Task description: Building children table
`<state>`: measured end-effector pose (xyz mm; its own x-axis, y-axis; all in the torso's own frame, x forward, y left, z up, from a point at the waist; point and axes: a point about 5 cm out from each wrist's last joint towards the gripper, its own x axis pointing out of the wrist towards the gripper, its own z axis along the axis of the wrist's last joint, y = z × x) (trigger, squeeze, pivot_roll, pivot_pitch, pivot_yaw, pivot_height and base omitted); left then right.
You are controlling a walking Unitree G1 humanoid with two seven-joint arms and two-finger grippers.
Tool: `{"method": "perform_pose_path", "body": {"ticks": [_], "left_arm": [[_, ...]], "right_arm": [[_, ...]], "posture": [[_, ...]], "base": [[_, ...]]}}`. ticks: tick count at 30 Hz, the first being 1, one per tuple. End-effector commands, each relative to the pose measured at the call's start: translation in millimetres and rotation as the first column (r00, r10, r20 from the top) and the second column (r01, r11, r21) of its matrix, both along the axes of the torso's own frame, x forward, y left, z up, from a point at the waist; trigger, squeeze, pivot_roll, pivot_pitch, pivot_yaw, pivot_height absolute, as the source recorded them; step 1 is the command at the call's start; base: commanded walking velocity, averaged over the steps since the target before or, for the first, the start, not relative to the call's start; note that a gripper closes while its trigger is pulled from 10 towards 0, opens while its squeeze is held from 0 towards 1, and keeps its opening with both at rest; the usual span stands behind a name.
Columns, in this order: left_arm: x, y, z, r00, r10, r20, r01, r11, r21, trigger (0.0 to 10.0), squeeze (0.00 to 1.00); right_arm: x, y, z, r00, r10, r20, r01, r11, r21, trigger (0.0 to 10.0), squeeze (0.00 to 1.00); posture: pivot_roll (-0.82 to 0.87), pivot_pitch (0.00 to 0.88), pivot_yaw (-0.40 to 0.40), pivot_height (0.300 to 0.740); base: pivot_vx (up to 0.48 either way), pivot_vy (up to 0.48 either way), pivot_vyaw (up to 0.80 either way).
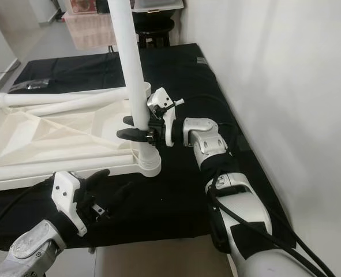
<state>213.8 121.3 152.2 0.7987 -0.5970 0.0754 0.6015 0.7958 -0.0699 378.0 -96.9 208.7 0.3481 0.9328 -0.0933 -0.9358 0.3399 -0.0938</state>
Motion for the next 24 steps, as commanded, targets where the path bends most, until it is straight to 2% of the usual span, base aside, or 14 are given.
{"method": "perform_pose_path", "body": {"ticks": [1,2,3,4,5,6,7,10,11,17,18,19,22,24], "left_arm": [[-0.2,0.6,-4,1.000,0.000,-0.020,0.000,1.000,-0.009,10.0,0.00],[0.1,1.0,-4,1.000,0.003,-0.019,-0.003,1.000,-0.009,10.0,0.00],[0.7,2.6,-3,1.000,0.008,-0.017,-0.008,1.000,-0.010,10.0,0.00],[0.7,2.6,-3,1.000,0.008,-0.017,-0.008,1.000,-0.010,10.0,0.00],[1.4,4.0,-2,1.000,0.012,-0.016,-0.012,1.000,-0.010,10.0,0.00],[1.4,4.0,-2,1.000,0.012,-0.016,-0.012,1.000,-0.010,10.0,0.00],[2.7,5.1,-1,1.000,0.016,-0.014,-0.016,1.000,-0.011,10.0,0.00],[4.0,6.2,-1,1.000,0.017,-0.014,-0.017,1.000,-0.008,10.0,0.00],[7.2,6.8,-2,1.000,0.016,-0.017,-0.016,1.000,-0.008,10.0,0.00],[9.0,7.2,-2,1.000,0.013,-0.018,-0.014,1.000,-0.008,10.0,0.00],[9.9,7.3,-2,1.000,0.026,-0.012,-0.026,1.000,-0.011,10.0,0.00],[9.9,7.3,-2,1.000,0.026,-0.012,-0.026,1.000,-0.011,10.0,0.00],[10.7,6.1,-2,0.999,0.028,-0.016,-0.028,0.999,-0.017,10.0,0.00],[10.7,6.1,-2,0.999,0.028,-0.016,-0.028,0.999,-0.017,10.0,0.00]], "right_arm": [[0.5,-0.8,-3,1.000,-0.028,0.009,0.028,0.999,-0.043,0.0,0.00],[1.8,-4.3,-6,0.994,-0.109,-0.001,0.109,0.994,-0.033,0.0,0.00],[3.3,-3.2,-20,0.908,-0.419,-0.005,0.419,0.908,-0.014,0.0,0.00],[3.3,-3.2,-20,0.908,-0.419,-0.005,0.419,0.908,-0.014,0.0,0.00],[-7.5,-5.3,-37,0.726,-0.685,-0.060,0.686,0.727,-0.011,0.0,0.00],[-7.5,-5.3,-37,0.726,-0.685,-0.060,0.686,0.727,-0.011,0.0,0.00],[-27.4,-1.7,-52,0.627,-0.775,-0.076,0.776,0.630,-0.027,0.0,0.00],[-44.6,11.2,-64,0.640,-0.766,-0.060,0.764,0.642,-0.056,0.0,0.00],[-47.7,25.0,-64,0.718,-0.696,-0.023,0.694,0.718,-0.049,0.0,0.00],[-42.1,28.3,-61,0.736,-0.677,-0.003,0.677,0.735,-0.046,0.0,0.00],[-37.5,37.3,-53,0.822,-0.567,-0.049,0.569,0.823,0.011,10.0,1.00],[-37.5,37.3,-53,0.822,-0.567,-0.049,0.569,0.823,0.011,10.0,1.00],[-28.8,43.0,-21,0.976,-0.214,-0.042,0.218,0.965,0.148,10.0,1.00],[-28.8,43.0,-21,0.976,-0.214,-0.042,0.218,0.965,0.148,10.0,1.00]], "posture": [[-0.02,0.088,-0.005,0.740],[-0.03,0.094,-0.006,0.740],[-0.04,0.110,0.002,0.740],[-0.04,0.110,0.002,0.740],[-0.05,0.113,0.005,0.740],[-0.05,0.113,0.005,0.740],[-0.04,0.124,0.017,0.740],[-0.06,0.119,0.033,0.740],[-0.05,0.110,0.030,0.740],[-0.05,0.100,0.015,0.740],[-0.05,0.099,0.019,0.740],[-0.05,0.099,0.019,0.740],[-0.05,0.090,0.014,0.740],[-0.05,0.090,0.014,0.740]], "base": [[0.000,0.000,0.00],[0.000,0.000,0.00],[0.000,0.000,0.00],[0.000,0.000,0.00],[0.000,0.000,0.00],[0.000,0.000,0.00],[0.000,0.000,0.00],[0.000,0.000,0.00],[0.000,0.000,0.00],[0.000,0.000,0.00],[0.000,0.000,0.00],[0.000,0.000,0.00],[0.000,0.000,0.00],[0.000,0.000,0.00]]}}
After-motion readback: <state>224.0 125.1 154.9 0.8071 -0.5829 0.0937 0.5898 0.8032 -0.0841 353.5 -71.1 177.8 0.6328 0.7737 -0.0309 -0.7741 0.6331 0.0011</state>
